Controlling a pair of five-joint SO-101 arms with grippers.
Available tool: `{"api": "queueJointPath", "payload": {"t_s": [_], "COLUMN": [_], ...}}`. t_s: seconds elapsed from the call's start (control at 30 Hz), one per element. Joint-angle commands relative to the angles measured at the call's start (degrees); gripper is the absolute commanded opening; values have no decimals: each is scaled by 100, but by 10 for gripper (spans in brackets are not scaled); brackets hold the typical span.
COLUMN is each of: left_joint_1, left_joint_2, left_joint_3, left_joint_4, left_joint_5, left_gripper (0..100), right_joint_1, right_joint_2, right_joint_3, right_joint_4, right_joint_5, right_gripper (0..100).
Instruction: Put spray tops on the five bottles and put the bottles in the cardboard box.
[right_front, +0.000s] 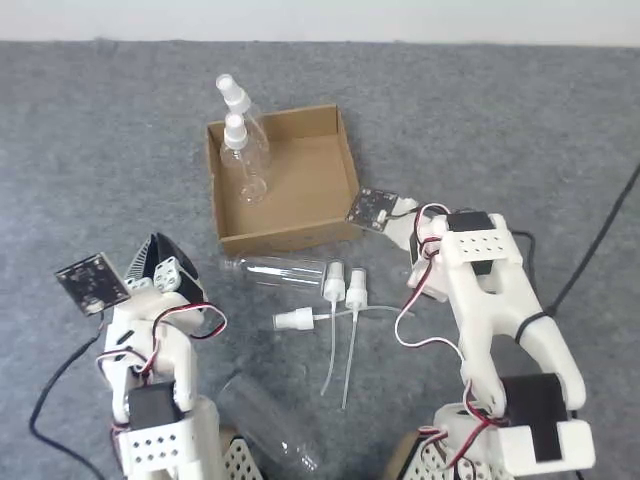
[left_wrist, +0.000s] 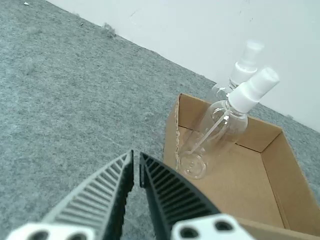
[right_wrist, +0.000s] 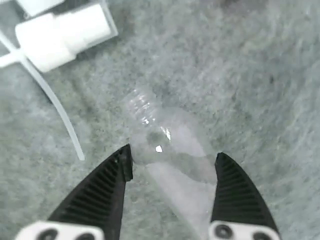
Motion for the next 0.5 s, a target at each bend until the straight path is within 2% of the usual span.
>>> {"api": "queueJointPath", "payload": {"t_s": [0.0, 0.27, 0.47], "left_joint_1": [0, 0, 0], "left_joint_2": [18, 18, 18], "left_joint_3": [-48, -48, -48], "left_joint_4": [-176, -176, -176], "left_joint_5": [-62, -62, -62], "left_gripper": [13, 13, 13], "right_joint_1": [145, 110, 145], "right_joint_2": [136, 136, 136], "right_joint_3": [62, 44, 44], "right_joint_4": [215, 470, 629], "right_joint_5": [-642, -2303, -3103], "right_gripper": [131, 133, 134]}}
